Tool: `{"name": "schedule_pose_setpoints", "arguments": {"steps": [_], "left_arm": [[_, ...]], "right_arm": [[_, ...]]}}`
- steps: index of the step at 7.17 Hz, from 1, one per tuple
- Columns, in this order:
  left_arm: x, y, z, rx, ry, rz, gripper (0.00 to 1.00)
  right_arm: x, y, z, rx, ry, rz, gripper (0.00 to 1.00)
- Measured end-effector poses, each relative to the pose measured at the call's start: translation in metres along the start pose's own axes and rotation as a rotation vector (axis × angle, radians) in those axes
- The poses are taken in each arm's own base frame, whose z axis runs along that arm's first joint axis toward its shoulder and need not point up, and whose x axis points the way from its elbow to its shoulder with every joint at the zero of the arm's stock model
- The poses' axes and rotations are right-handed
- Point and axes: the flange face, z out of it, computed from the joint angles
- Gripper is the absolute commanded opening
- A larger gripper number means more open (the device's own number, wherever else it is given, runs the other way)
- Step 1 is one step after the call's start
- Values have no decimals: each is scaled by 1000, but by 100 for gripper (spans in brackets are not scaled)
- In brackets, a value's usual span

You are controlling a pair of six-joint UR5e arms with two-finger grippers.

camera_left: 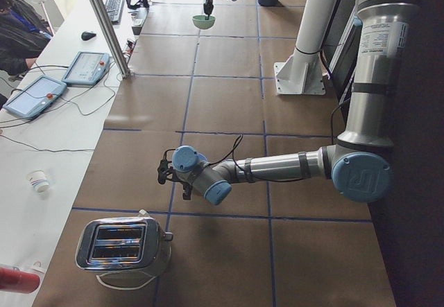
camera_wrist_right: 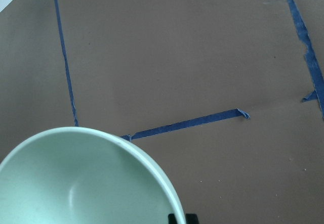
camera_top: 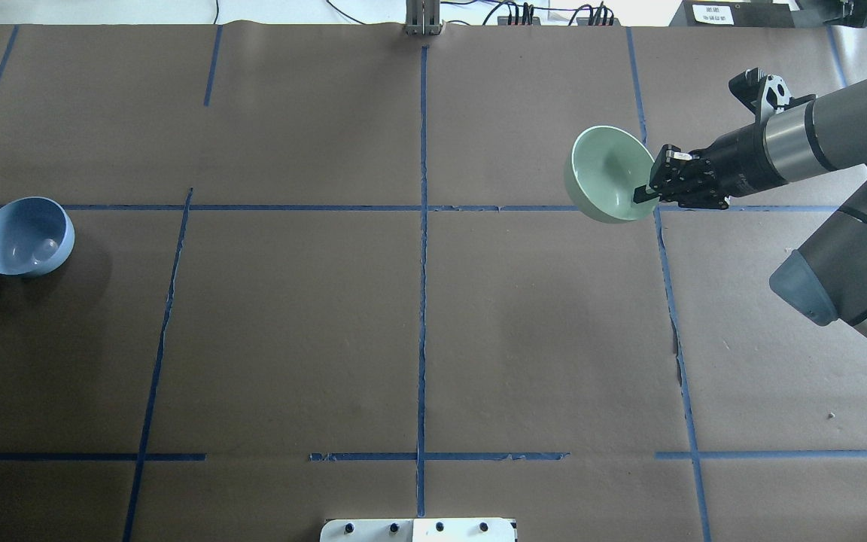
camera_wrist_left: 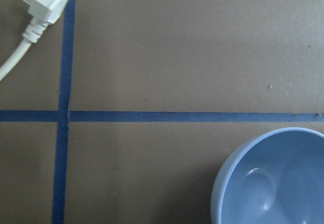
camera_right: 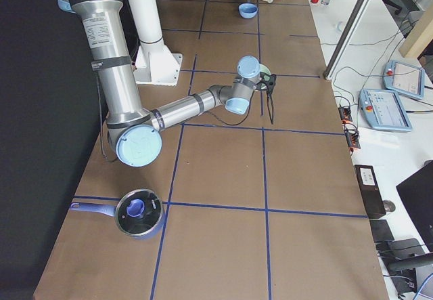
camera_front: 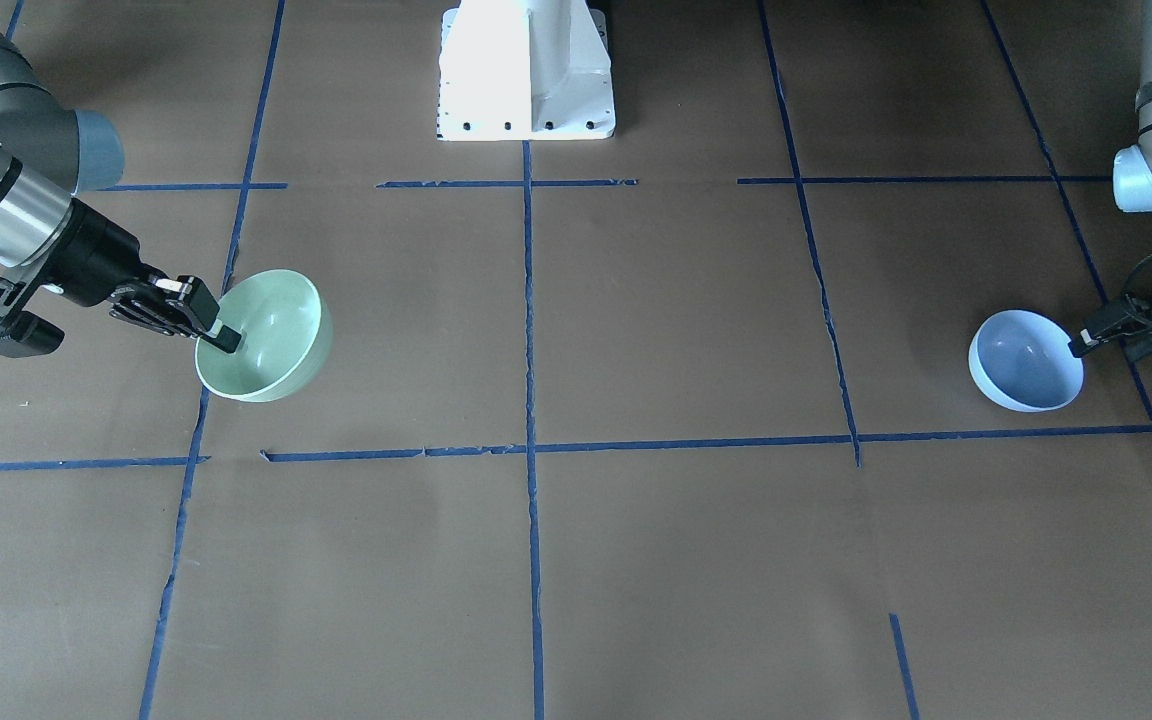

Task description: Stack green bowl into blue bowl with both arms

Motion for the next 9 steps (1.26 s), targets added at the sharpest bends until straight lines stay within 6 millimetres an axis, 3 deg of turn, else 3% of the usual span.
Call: {"name": "schedule_pose_setpoints", "arguments": {"steps": [1,3,4,5,6,7,9], "left_arm": [[9,2,10,-17,3,6,64],[16,5,23,-41,4,6,16],[16,5,25,-47,2,1,0],[21,1,26,-47,7,-24,0],[43,-15,23,-38,26,-93,0],[79,-36,21,-35,61,-176,0],[186,-69,33,-72,138,-273,0]], "right_arm": [[0,0,0,0,0,0,0],[0,0,-1,1,0,0,0],[1,0,-1,1,0,0,0],[1,0,0,2,1,0,0],[1,0,0,2,1,0,0],[1,0,0,1,2,0,0],[1,0,0,1,2,0,1]]}}
